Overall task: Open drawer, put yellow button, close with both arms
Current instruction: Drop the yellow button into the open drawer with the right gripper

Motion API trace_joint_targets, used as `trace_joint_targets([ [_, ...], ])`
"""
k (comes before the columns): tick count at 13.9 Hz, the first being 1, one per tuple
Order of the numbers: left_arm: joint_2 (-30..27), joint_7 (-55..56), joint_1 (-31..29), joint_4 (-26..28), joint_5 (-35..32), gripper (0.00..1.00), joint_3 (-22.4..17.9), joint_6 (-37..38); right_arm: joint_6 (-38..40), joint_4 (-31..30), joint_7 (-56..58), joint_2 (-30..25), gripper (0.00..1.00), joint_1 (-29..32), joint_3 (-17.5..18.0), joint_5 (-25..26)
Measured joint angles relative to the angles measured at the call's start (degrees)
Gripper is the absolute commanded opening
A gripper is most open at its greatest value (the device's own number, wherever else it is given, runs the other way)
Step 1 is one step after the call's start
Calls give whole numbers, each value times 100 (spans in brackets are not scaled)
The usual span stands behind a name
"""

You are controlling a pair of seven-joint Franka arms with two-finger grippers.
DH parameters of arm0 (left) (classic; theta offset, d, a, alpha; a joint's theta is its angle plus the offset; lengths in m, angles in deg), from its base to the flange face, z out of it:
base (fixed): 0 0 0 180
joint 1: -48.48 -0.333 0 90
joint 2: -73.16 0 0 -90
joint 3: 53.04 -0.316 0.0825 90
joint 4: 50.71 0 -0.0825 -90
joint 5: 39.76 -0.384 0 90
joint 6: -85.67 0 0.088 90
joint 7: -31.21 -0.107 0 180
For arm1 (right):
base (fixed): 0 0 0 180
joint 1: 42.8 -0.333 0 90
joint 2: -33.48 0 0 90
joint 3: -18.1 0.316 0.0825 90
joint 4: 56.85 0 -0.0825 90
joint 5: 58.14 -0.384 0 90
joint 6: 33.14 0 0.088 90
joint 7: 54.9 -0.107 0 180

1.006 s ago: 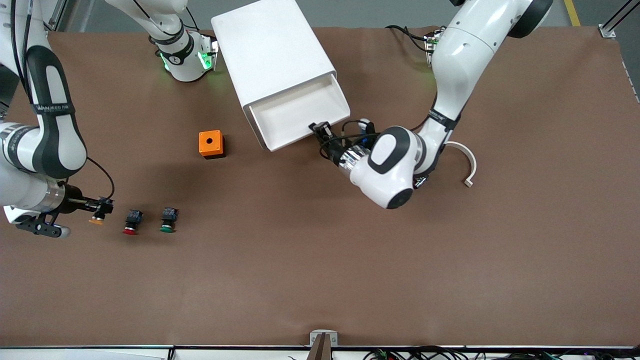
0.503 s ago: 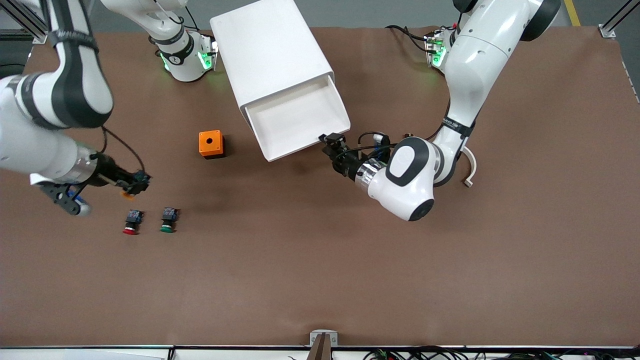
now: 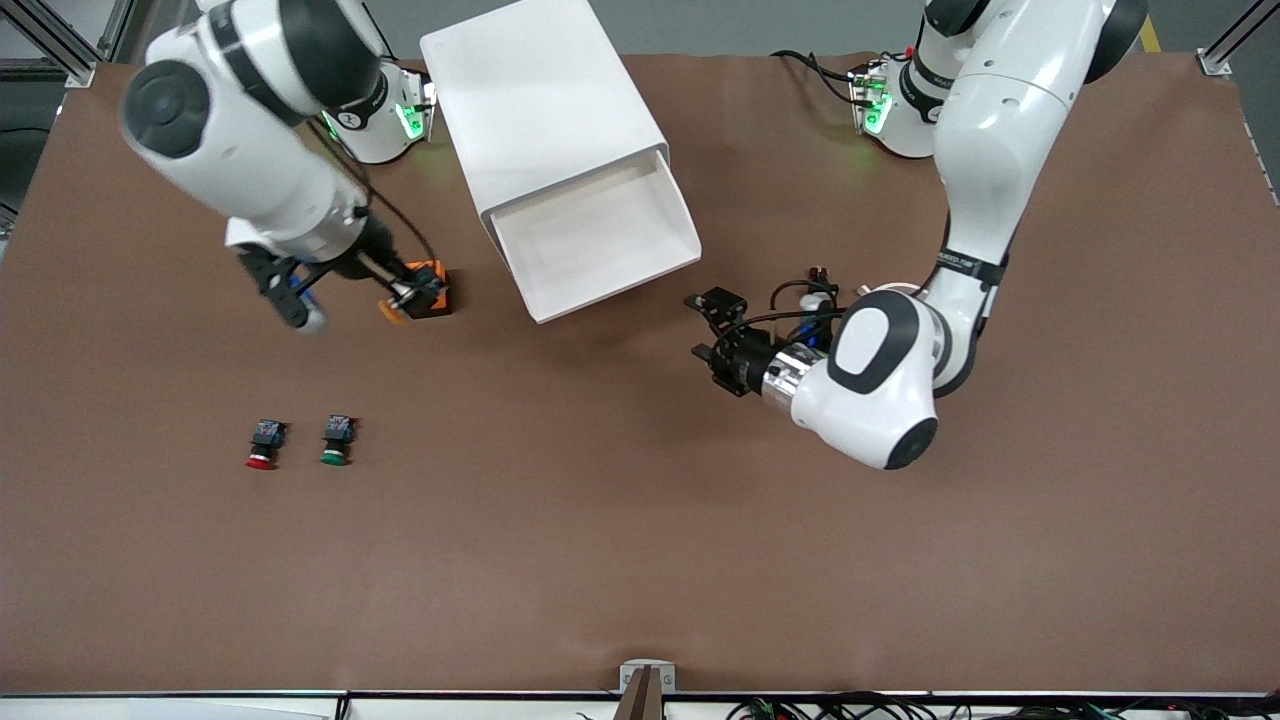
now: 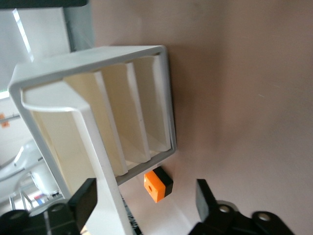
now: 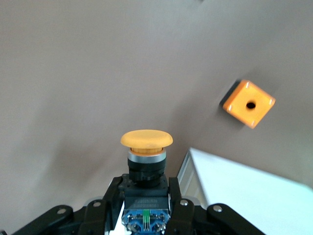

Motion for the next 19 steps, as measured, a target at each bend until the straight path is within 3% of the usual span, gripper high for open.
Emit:
trace_joint_targets([
  [5, -210, -1722, -430, -167, -61, 99, -43, 58, -591, -132, -1708, 11, 0, -1035, -4, 162],
  [10, -524, -3465, -654, -217, -861, 99, -118, 84, -1111, -309, -2782, 403, 0, -1733, -8, 444],
  [16, -768, -3967, -651, -235, -1735, 100, -139, 58, -1327, -245, -3650, 846, 0, -2146, -15, 639],
  [18, -883, -4106, -621, -245, -2183, 100, -125, 47, -1333, -142, -3907, 960, 3, -2236, -15, 640],
  [19, -951, -4152, -582, -245, -2449, 100, -96, 46, -1333, -73, -4042, 1020, 11, -2266, -16, 640],
])
